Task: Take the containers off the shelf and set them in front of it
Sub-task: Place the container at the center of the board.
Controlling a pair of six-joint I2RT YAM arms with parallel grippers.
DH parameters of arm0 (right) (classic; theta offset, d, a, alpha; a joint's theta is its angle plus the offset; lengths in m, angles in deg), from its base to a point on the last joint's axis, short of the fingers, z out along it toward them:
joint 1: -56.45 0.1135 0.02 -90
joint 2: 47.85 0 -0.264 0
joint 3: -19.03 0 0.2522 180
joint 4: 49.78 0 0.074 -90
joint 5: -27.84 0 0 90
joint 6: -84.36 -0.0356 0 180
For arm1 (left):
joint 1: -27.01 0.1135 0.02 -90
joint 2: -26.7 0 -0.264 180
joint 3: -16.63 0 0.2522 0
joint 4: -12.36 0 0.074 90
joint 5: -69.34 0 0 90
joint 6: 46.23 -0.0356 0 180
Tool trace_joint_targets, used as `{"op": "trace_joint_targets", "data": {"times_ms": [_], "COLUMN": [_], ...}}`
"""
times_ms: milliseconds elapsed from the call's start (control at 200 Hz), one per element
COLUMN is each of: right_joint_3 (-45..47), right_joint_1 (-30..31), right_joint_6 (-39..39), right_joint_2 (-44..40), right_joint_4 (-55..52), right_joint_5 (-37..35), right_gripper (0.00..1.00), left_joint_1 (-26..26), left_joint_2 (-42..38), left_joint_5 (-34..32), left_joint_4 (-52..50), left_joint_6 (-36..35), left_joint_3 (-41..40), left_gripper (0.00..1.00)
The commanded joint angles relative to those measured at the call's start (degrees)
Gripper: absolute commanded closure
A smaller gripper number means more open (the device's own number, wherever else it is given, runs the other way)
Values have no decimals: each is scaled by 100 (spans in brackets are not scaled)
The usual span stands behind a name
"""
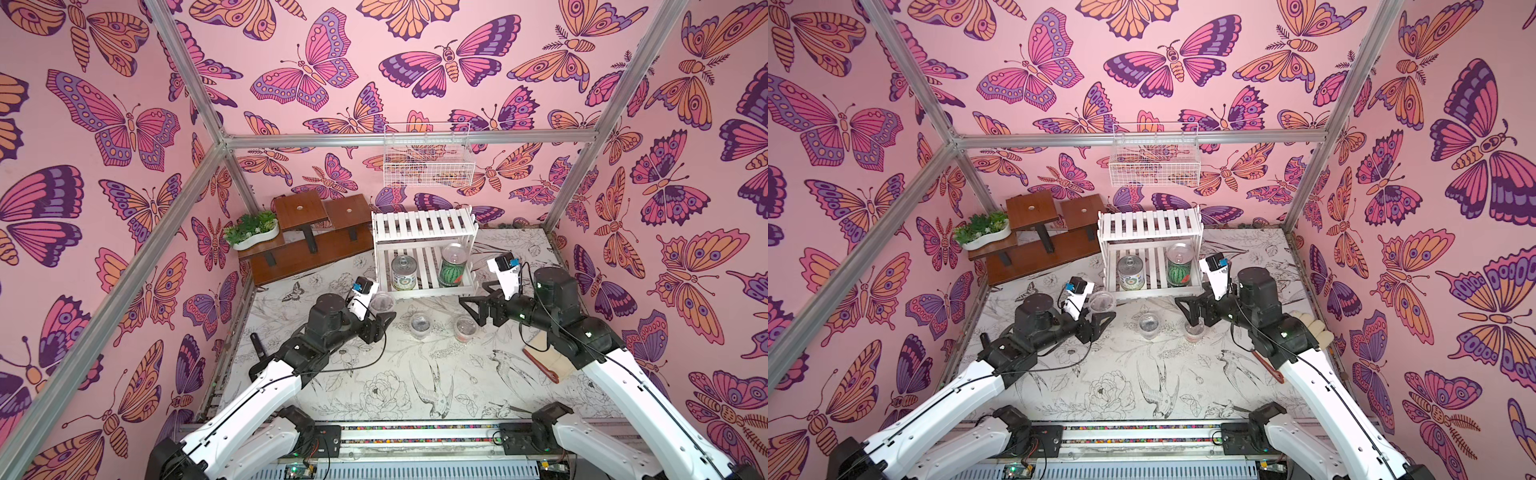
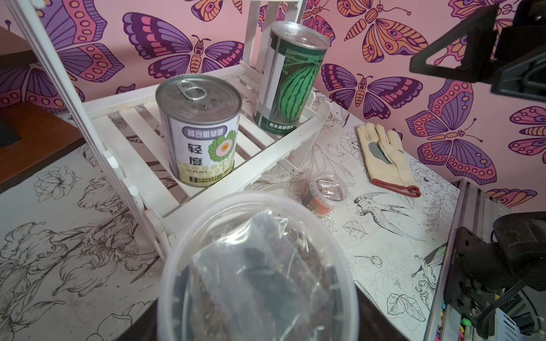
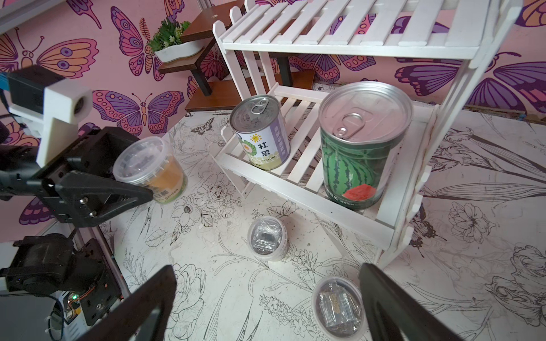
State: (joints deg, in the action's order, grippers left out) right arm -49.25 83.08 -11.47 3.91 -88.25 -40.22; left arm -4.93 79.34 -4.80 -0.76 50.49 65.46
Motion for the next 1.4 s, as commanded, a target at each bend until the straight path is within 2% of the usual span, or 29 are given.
{"op": "trace_joint_targets", "data": {"times_ms": [0,486,871,1142,1182,1392], "right_joint_3": [77,231,303,256,249,184], "right_joint_1": [-44,-44,-44,-44,-44,-45], "right_joint_6": [-39,-44,-55,-32,-23,27], "right_joint_2": [-69,-241,-352,-326,-325,-268], "right_joint_4": [-8,40,63,54,50,1], "right_joint_5": [-88,-218,-304,-343,-346,-372], "right_gripper": [1,1,1,1,1,1], "left_joint_1": [-91,-216,-251,-251,-251,-251], "left_joint_2": [58,827,1427,1969,2248,2848], "left_joint_5": [-190,-694,-961,-1054,-1088,-1251], "left_joint_4": [676,1760,2557,3529,3664,4380], "left_joint_6": [184,381,227,373,383,487], "left_joint_3": [-259,-1029,-1359,-1565,-1789,-1931], "left_gripper": [47,48,48,48,48,47]}}
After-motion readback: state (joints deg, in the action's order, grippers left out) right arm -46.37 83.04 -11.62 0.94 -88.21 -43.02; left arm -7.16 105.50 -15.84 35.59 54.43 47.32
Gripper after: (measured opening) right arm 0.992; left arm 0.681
